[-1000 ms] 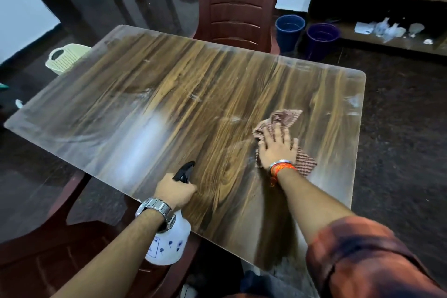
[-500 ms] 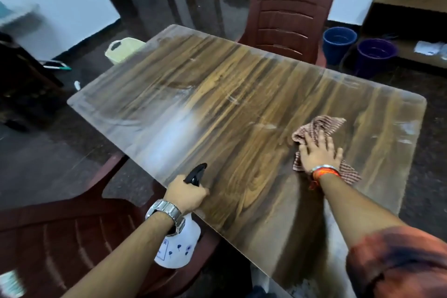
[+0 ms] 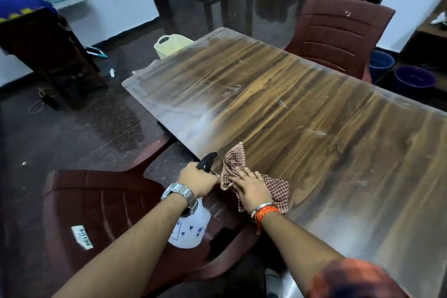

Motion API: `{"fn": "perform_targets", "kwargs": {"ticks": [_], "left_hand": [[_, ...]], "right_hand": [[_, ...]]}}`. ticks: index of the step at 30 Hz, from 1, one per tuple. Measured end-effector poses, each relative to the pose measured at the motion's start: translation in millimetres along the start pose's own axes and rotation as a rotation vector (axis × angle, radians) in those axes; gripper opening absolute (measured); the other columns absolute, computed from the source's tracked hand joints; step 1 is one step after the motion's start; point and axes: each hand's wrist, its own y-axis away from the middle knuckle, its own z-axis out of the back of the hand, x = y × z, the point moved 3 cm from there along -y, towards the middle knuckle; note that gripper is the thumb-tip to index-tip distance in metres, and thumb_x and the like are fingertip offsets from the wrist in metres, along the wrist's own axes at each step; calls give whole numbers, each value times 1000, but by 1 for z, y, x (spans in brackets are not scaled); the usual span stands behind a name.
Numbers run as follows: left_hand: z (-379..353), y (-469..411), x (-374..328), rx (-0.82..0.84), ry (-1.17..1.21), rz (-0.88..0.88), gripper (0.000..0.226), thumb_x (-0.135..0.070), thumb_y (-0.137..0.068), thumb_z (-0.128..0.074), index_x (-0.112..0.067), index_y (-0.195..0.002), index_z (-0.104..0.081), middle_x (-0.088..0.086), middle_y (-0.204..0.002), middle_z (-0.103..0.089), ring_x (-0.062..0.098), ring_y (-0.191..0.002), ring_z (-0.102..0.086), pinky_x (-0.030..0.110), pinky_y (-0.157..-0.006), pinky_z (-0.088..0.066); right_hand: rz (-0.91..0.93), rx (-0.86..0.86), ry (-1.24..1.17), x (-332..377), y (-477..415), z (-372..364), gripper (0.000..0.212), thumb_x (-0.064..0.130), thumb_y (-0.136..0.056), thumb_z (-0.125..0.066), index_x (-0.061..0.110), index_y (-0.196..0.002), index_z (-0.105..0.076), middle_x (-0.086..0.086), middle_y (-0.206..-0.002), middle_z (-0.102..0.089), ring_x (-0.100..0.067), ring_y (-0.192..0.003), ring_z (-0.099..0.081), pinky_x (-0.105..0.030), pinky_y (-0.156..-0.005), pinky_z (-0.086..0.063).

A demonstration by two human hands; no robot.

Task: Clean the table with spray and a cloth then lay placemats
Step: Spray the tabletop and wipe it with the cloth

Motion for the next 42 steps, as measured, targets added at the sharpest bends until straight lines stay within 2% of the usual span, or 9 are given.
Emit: {"fn": "perform_targets", "kwargs": {"ticks": [3,6,12,16,22,27,32,37,42], "left_hand": [[37,-4,19,1,22,-44,17,-25,-67,-73,-12,-63,-63,3,-54,-62,25,-52,-58,27,-52,-46],[90,-8,43,-30,38,-91,19,-25,-67,-76,-9,-68,-66,2,-59,-65,23,-58,-61,22,-47,-40],[183,-16,83,-18,13,-174,19,-23,-68,-70,-14,-58,-56,-2,-51,-57,17,-48,-53,15,-33,-30],[215,-32,100,-24,76,-184,24,-24,-74,-75,-13,-63,-56,1,-55,-61,20,-52,-58,21,-45,-39],[228,-82,117,27,135,-184,25,-23,-71,-75,-15,-66,-53,2,-63,-62,22,-56,-59,21,-50,-41],[239,-134,112,157,17,-209,23,-29,-65,-71,-15,-61,-53,-1,-51,-59,18,-46,-58,20,-45,-46],[264,-187,99,164,14,-226,27,-29,-67,-79,-14,-66,-57,-1,-53,-60,16,-46,-57,15,-40,-35],[279,-229,87,155,-46,-234,23,-24,-72,-76,-12,-72,-55,-1,-64,-60,13,-52,-55,15,-34,-31],[278,-266,87,234,-89,-253,28,-27,-68,-80,-13,-75,-56,4,-75,-67,18,-63,-64,21,-48,-46]], "right_hand": [[109,105,-28,46,-3,-12,51,48,-96,-22,31,-130,-57,6,-152,-36,-20,-141,-31,-37,-115,-16],[157,172,-214,101,-4,-27,30,29,-97,-49,26,-124,-63,5,-142,-50,-19,-129,-47,-32,-109,-34],[-312,-549,-638,162,0,-13,21,17,-92,-61,16,-110,-72,0,-125,-64,-9,-121,-53,-4,-100,-27],[-483,-666,-669,183,-2,8,28,22,-94,-58,10,-119,-66,-5,-132,-59,-18,-126,-51,-14,-101,-29],[-513,-857,-789,211,-41,22,27,8,-95,-55,2,-120,-63,-3,-136,-48,-17,-105,-49,10,-67,-31],[-587,-944,-699,205,-95,10,31,18,-97,-53,10,-126,-61,-8,-143,-48,-18,-134,-42,-15,-105,-25],[-692,-948,-664,204,-145,5,32,18,-98,-51,9,-127,-60,-11,-143,-47,-21,-136,-39,-19,-107,-24],[-738,-866,-645,212,-185,7,32,20,-98,-51,12,-127,-60,-5,-147,-43,-19,-134,-41,-3,-97,-21],[-762,-896,-572,207,-213,8,35,25,-98,-49,16,-131,-57,-3,-151,-37,-21,-134,-42,-31,-110,-33]]}}
